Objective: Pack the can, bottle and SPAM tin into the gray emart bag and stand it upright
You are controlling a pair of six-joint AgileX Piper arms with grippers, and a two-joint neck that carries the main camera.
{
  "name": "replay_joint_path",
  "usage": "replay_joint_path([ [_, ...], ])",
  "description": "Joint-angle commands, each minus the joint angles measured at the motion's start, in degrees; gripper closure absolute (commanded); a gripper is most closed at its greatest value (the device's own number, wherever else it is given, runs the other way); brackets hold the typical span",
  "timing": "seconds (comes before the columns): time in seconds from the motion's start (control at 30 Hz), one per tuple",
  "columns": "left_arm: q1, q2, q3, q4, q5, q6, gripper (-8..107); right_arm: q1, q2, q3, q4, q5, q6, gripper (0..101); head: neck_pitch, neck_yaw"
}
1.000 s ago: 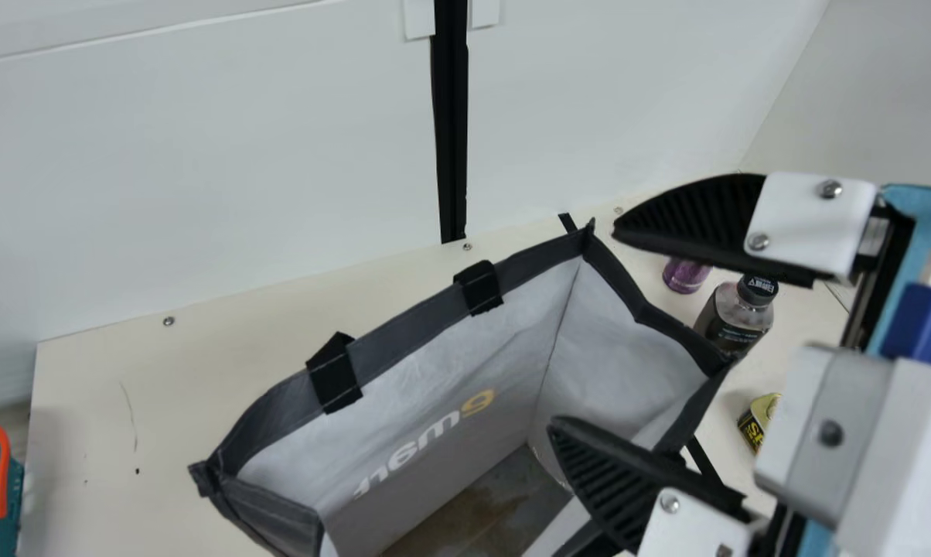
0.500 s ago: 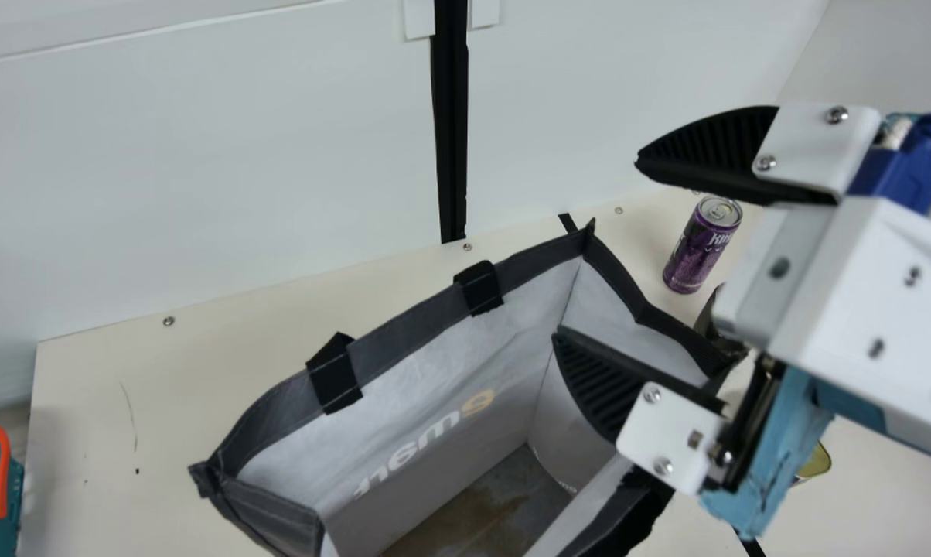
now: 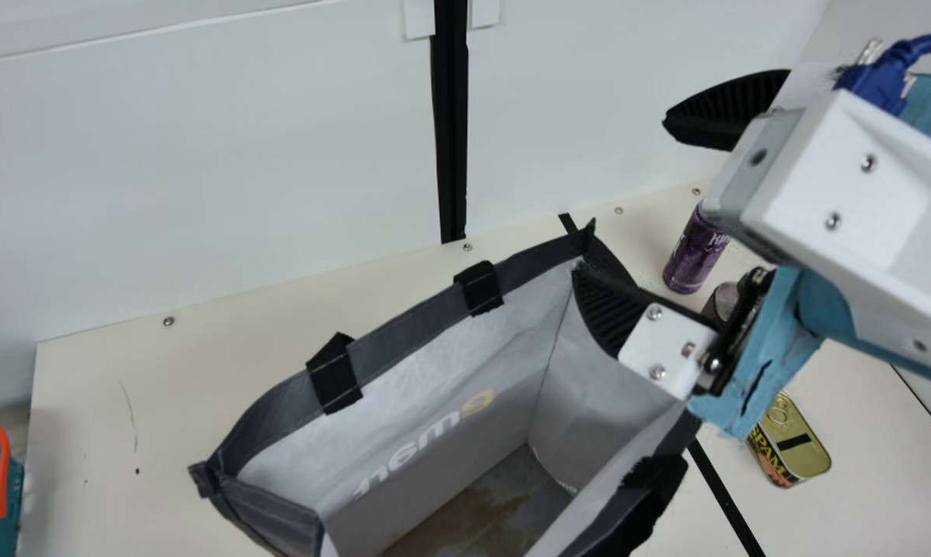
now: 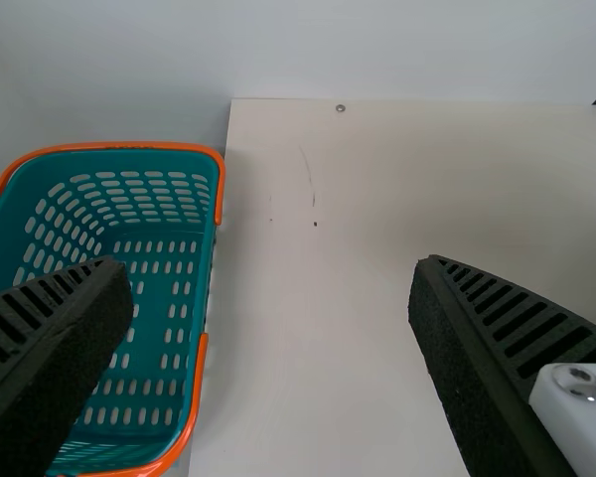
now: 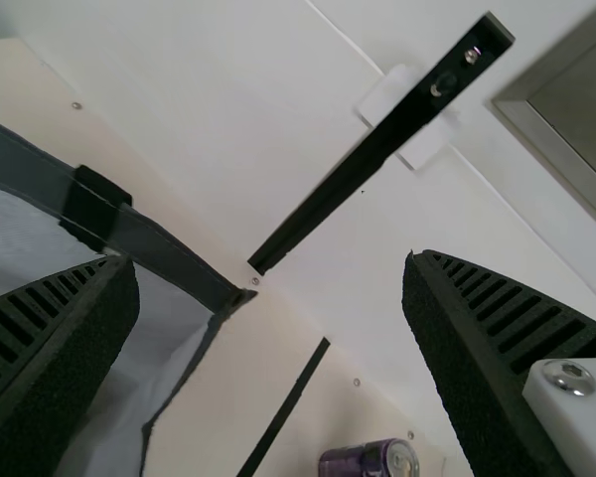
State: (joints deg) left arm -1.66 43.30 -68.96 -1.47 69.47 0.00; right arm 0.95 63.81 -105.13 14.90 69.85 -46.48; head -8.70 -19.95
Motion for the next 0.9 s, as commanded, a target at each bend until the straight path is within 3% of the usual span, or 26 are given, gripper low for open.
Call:
replay_joint_path([
  [0.0, 0.0, 0.0, 0.0, 0.0, 0.0, 0.0, 9, -2.3, 0.3, 0.1, 0.9, 0.1, -0.3, 6, -1.3, 0.0],
  [0.53, 0.0, 0.0, 0.0, 0.0, 0.0, 0.0, 9, -14.4, 2.9, 0.5, 3.9, 0.1, -0.6, 6, -1.3, 0.0],
  [0.87, 0.0, 0.0, 0.0, 0.0, 0.0, 0.0, 9, -19.9, 4.0, 1.9, 3.3, 0.1, -0.6, 6, -1.3, 0.0],
])
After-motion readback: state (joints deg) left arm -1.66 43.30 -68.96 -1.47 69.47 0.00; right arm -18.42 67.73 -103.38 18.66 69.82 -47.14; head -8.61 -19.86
